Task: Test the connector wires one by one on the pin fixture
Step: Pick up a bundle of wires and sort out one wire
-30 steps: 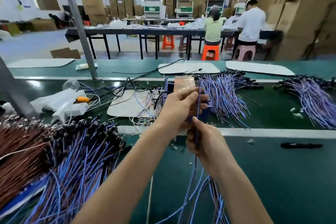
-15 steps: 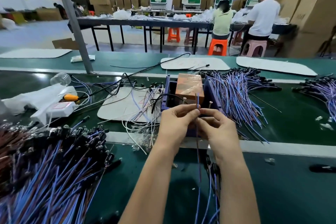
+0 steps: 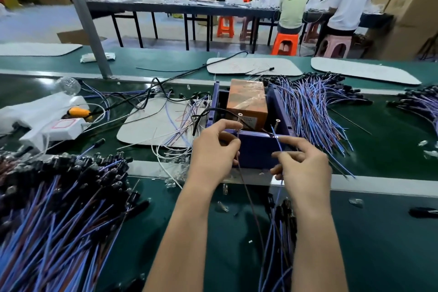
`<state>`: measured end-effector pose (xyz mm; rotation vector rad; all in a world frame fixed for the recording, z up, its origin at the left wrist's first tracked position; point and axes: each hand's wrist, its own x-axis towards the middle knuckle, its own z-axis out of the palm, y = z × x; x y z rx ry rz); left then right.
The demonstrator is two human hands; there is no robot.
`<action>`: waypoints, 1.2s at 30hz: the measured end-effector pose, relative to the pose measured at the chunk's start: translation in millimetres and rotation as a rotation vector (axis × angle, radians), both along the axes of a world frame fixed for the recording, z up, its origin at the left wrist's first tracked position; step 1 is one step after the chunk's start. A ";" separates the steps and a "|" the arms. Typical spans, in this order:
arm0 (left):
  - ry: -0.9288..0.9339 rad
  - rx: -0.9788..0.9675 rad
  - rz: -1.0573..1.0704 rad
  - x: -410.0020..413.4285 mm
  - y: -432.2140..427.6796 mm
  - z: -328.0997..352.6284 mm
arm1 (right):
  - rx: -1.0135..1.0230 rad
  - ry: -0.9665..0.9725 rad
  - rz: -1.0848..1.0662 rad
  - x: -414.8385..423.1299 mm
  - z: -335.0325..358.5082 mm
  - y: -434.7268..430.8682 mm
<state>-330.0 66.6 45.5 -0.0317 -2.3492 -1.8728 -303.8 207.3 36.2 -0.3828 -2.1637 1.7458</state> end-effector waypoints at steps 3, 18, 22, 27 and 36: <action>-0.019 -0.094 -0.056 3.3 -7.3 3.0 | -0.007 -0.032 -0.012 1.6 1.2 6.7; -0.093 -0.161 -0.048 5.3 -17.7 4.5 | -0.098 -0.065 0.024 4.9 -0.5 18.5; -0.094 -0.168 -0.037 6.9 -19.0 6.2 | -0.110 -0.049 0.037 6.1 1.1 18.8; -0.102 -0.167 -0.040 7.6 -19.0 7.1 | -0.125 -0.047 0.037 5.6 1.2 18.9; -0.110 -0.164 -0.038 5.0 -21.3 3.6 | -0.124 -0.051 0.037 4.7 0.3 18.7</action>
